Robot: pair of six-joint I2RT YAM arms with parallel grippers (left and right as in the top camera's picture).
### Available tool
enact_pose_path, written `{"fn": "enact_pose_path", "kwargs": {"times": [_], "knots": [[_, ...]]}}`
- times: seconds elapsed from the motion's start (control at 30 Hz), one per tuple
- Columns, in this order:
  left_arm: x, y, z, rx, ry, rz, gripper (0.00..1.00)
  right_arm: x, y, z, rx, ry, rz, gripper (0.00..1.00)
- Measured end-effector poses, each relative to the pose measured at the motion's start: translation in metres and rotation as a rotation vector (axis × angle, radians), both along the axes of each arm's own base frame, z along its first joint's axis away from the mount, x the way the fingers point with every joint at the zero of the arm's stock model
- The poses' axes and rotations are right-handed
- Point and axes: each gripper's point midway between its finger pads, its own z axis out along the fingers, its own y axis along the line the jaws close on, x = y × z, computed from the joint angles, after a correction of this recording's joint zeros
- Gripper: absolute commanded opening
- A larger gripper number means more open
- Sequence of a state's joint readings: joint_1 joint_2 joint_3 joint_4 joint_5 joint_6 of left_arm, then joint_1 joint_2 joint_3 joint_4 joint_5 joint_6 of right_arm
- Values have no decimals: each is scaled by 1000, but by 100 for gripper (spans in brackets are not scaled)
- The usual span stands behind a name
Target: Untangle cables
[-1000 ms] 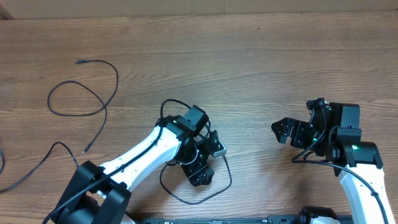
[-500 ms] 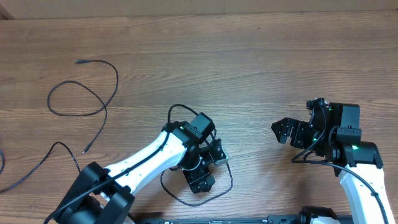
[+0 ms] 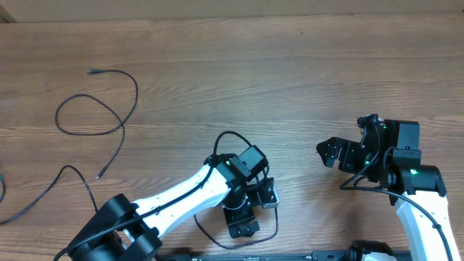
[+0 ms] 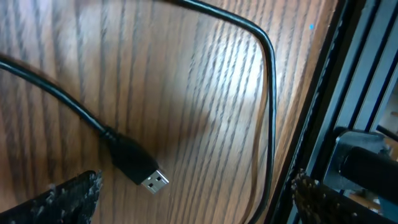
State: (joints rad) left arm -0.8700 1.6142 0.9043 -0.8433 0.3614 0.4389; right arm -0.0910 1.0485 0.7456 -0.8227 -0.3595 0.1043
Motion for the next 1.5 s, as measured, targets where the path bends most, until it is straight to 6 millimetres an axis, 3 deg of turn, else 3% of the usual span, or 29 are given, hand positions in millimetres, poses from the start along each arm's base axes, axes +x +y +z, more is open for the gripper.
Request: {"fn": "enact_pose_path", "kwargs": {"times": [0.1, 0.13, 0.17, 0.2, 0.3, 0.47, 0.53, 0.6, 0.67, 0.73, 0.8, 1.0, 1.07, 1.2, 1.4, 1.5], "knots": [[-7, 0, -3, 4, 3, -28, 99, 0, 0, 0, 0, 0, 0, 100], [-8, 1, -4, 5, 4, -33, 94, 0, 0, 0, 0, 0, 0, 100], [-10, 1, -5, 5, 4, -37, 82, 0, 0, 0, 0, 1, 0, 100], [-10, 0, -7, 1, 0, -43, 77, 0, 0, 0, 0, 0, 0, 100], [-5, -6, -10, -29, -28, -39, 38, 0, 0, 0, 0, 0, 0, 100], [17, -21, -11, -63, -107, 61, 20, 0, 0, 0, 0, 0, 0, 100], [24, -23, -12, -59, -131, 102, 25, 0, 0, 0, 0, 1, 0, 100], [26, -22, -12, -51, -138, 125, 39, 0, 0, 0, 0, 0, 0, 100], [27, -22, -12, -44, -139, 141, 68, 0, 0, 0, 0, 0, 0, 100], [28, -21, -13, -40, -144, 145, 81, 0, 0, 0, 0, 0, 0, 100], [28, -21, -14, -35, -139, 156, 86, 0, 0, 0, 0, 0, 0, 100], [27, -20, -24, -7, -118, 168, 85, 0, 0, 0, 0, 0, 0, 100], [27, -20, -24, -8, -118, 168, 77, 0, 0, 0, -1, 0, 0, 100], [32, -27, -26, -24, -128, 173, 36, 0, 0, 0, 0, 1, 0, 100], [39, -35, -30, -45, -144, 180, 4, 0, 0, 0, 0, 1, -1, 100], [47, -38, -31, -49, -167, 229, 4, 0, 0, 0, 0, 1, -1, 100]]}}
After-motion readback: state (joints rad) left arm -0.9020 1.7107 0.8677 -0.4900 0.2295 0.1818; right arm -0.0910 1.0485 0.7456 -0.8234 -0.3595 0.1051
